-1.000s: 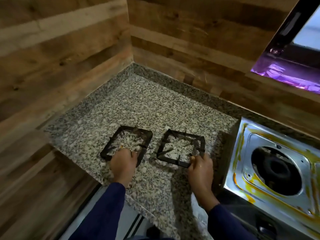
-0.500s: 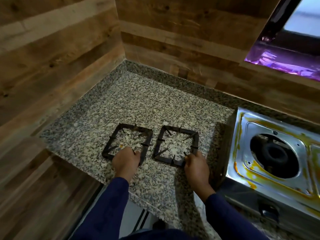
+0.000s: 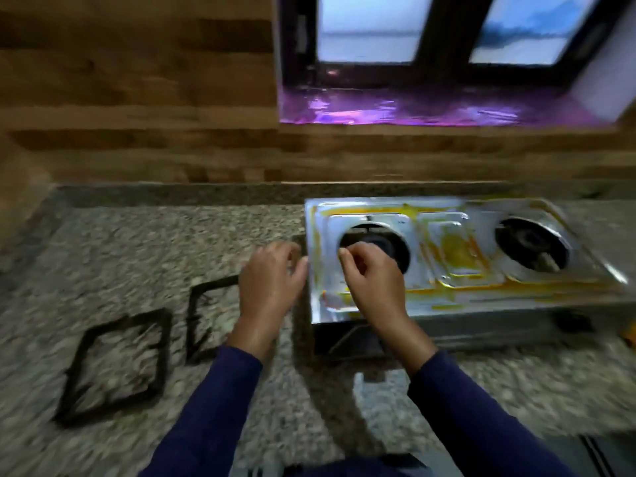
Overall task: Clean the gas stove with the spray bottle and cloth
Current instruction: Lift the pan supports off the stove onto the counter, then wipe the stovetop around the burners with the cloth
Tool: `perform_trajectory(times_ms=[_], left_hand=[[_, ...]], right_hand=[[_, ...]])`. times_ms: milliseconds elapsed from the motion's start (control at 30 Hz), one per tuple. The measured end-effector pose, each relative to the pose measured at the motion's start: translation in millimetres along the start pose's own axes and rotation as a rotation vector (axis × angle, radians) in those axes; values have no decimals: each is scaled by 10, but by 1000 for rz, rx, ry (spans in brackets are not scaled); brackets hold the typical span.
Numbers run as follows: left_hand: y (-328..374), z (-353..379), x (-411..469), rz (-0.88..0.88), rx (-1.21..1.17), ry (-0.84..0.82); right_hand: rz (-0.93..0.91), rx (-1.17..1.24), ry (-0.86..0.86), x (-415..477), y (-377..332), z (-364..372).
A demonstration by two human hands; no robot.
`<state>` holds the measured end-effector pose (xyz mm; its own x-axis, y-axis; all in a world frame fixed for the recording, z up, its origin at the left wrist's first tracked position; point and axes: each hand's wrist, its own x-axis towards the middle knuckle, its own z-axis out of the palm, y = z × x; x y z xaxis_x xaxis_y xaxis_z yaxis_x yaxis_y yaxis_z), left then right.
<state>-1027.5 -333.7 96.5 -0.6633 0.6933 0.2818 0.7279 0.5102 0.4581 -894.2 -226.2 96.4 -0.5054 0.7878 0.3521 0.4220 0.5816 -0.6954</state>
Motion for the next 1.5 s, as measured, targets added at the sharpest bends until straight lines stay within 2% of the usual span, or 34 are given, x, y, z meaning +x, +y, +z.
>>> perform_trajectory(times_ms=[233,400,567,633,733,933,1033,1200,1233,1300,1433,1500], left_hand=[[1839,1129,-56,551,-201,-78],[2994,1925,-432,784,-264,-213],[3702,2710,-658,970,-306,-294],[3870,2990,-718,1047,-261,-294],[3918,3225,-809,1094,-166,-288],[3807,3315,-923,1124,-58,-220],[3823,3278,-905,1141,-40,-203],[3797,3306,-893,1128,-57,-212],[3794,3323,-904,1125,-60,-203],[3788,3359,-930,1107,-59,-197],[3781,3364,-941,1102,-52,-208],[3785,3324,-921,1109,-63,-231]], right_hand=[[233,-10,242,-111,1479,-1493],[450,-36,378,-437,2683,-2499],[602,-112,422,-586,3722,-3204],[629,-163,373,-551,4138,-3383],[572,-258,225,-450,4641,-3487],[415,-462,-110,-140,5180,-3354],[364,-619,-159,-115,5328,-3237],[448,-703,-254,117,5383,-3190],[446,-680,-257,145,5387,-3228],[501,-470,-212,176,5359,-3368],[858,176,-25,250,5203,-3726],[978,460,100,262,5055,-3872]])
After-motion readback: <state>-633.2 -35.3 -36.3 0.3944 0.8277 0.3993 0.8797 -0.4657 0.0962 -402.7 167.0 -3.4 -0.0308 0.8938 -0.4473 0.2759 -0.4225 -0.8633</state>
